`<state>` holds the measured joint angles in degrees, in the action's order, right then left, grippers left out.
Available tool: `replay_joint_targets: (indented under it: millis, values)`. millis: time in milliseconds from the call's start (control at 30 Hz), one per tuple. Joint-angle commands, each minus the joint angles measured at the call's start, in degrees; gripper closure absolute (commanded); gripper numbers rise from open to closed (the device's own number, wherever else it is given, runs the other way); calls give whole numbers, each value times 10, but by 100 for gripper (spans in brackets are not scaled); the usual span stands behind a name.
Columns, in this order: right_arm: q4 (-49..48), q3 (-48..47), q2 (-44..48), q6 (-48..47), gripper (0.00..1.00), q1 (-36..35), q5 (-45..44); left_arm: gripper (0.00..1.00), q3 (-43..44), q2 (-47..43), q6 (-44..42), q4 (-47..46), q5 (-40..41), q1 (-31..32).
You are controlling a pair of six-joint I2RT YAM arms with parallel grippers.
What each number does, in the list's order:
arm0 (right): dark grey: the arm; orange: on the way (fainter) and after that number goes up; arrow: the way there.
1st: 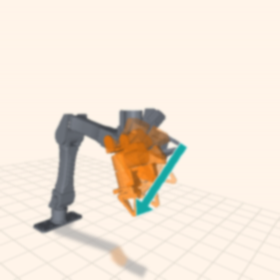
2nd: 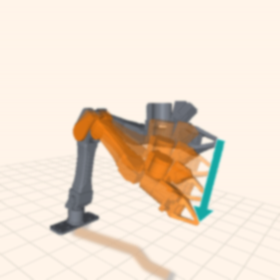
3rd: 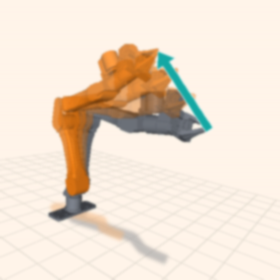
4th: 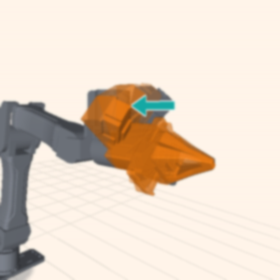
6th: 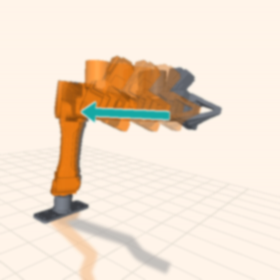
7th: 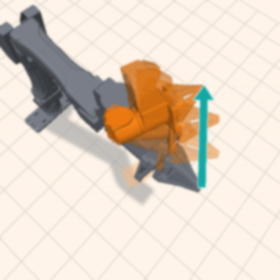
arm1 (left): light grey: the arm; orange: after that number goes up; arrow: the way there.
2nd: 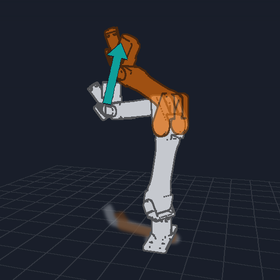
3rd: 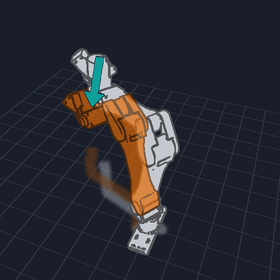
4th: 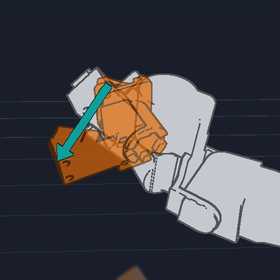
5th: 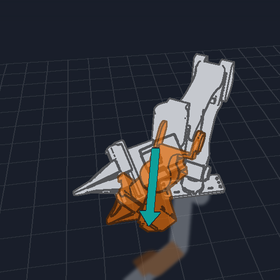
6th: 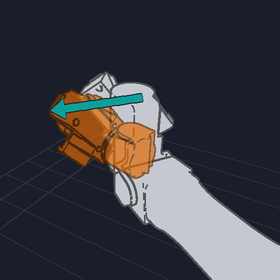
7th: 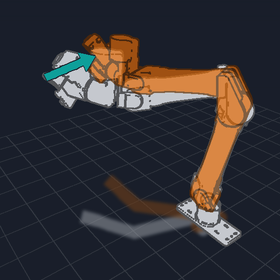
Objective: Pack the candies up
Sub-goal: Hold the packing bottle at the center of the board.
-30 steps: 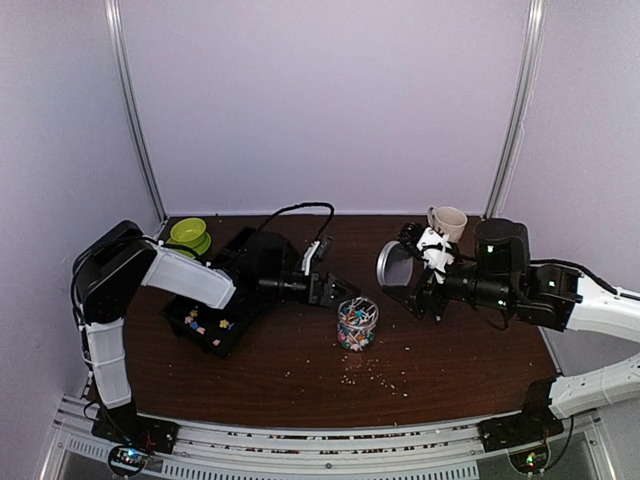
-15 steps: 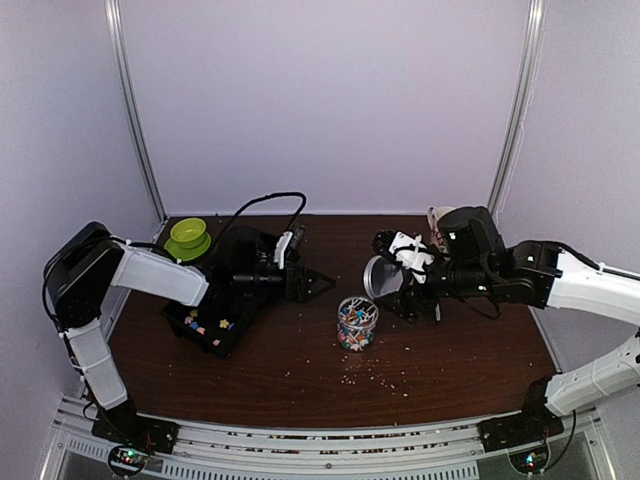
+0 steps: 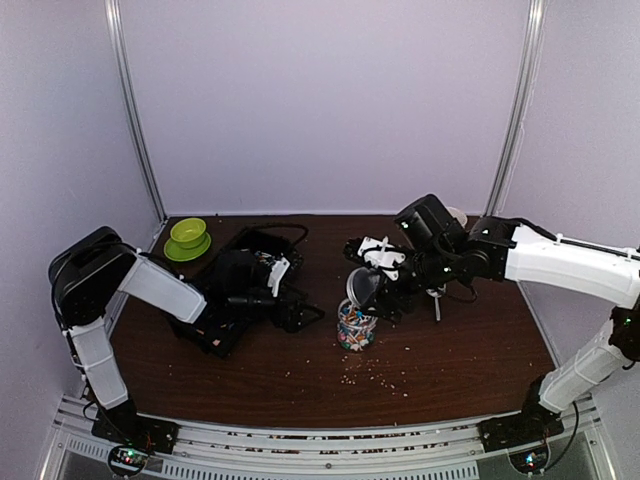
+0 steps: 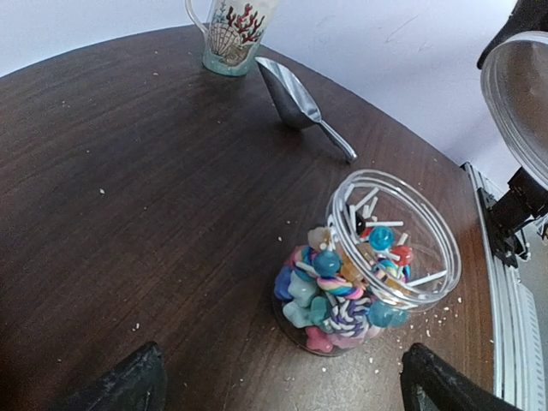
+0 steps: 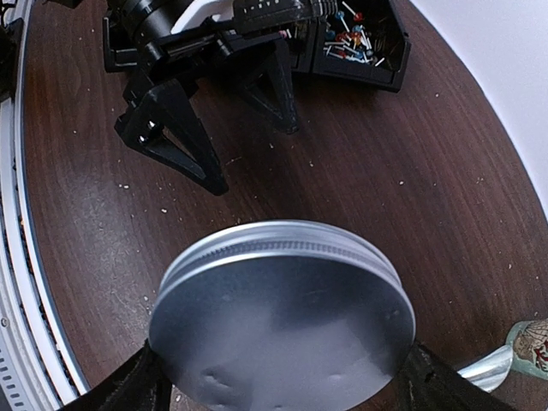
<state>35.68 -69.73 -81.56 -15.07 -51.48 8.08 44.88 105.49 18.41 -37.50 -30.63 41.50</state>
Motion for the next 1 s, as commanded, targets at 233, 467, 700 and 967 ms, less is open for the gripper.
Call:
replay_joint_targets:
  millis: [233, 467, 700, 967]
  values:
    - [103, -95, -97, -21, 14, 14, 43, 2, -13, 66, -140, -148, 13, 31]
    - [141, -121, -130, -32, 14, 28, 55, 2, 19, 118, -207, -160, 3, 56]
    - [151, -133, -153, -34, 14, 35, 70, 2, 43, 177, -201, -234, -28, 64]
    - [165, -151, -178, -35, 14, 37, 68, 2, 88, 222, -194, -245, -27, 72]
